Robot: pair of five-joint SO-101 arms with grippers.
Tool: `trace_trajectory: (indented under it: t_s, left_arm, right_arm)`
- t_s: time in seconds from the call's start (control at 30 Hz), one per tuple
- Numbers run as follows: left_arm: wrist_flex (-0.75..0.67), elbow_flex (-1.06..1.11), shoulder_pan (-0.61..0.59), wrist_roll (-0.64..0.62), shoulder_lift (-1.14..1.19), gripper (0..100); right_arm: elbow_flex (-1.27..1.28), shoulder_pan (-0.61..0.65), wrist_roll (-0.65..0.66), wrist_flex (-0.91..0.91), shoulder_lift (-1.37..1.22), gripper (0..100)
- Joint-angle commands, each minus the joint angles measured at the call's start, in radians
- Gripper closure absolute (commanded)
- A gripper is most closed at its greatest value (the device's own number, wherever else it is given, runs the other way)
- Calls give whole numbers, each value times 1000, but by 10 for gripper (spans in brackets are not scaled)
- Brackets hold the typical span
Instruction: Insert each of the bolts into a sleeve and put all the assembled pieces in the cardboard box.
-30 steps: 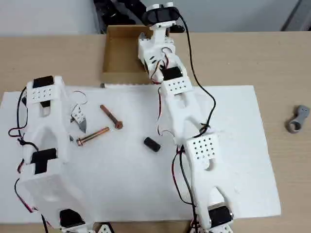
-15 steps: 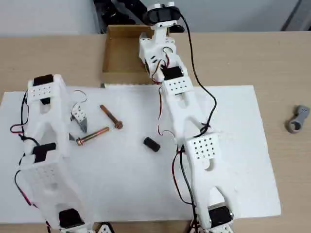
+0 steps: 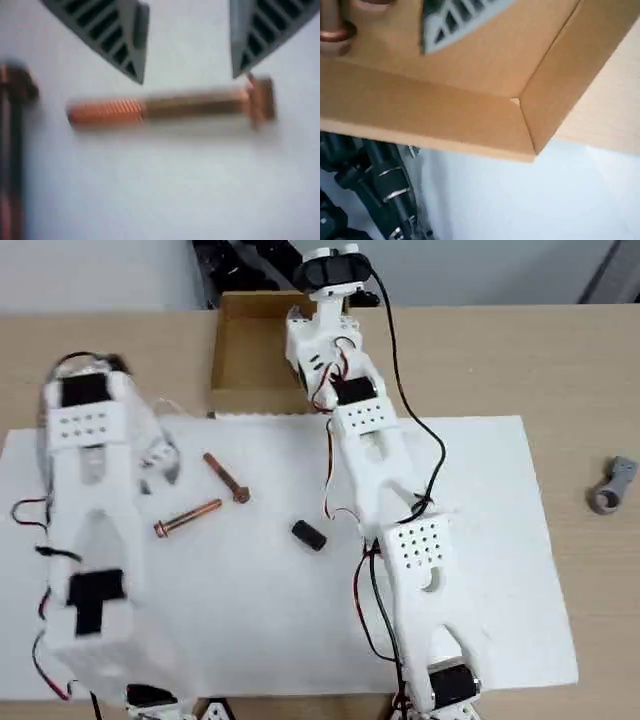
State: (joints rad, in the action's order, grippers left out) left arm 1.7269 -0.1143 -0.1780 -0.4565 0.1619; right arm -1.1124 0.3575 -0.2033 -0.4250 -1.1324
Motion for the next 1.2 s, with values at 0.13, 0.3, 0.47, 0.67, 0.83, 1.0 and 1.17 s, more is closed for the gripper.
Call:
trace_trajectory:
  t_s: [0.13,0.3,0.47,0.67,0.83,1.0,1.17]
  left_arm:
    - [25,199,26,18,-120,919]
    - [11,200,-46,17,-3,924]
    - [-34,200,-63,15,210,924]
    - [-86,156,-69,2,319,924]
    - [-103,70,-69,-25,279,925]
    - [-104,4,-69,-25,236,925]
    - [-138,-7,-69,-25,209,925]
  right_arm:
    - [-57,2,-9,-2,21,826]
    - [-57,4,-9,-2,21,826]
    - [-57,4,-9,-2,21,826]
    - [-57,4,-9,-2,21,826]
    - [-57,4,-9,-2,21,826]
    - [-57,4,-9,-2,22,826]
    - [-57,4,-9,-2,21,826]
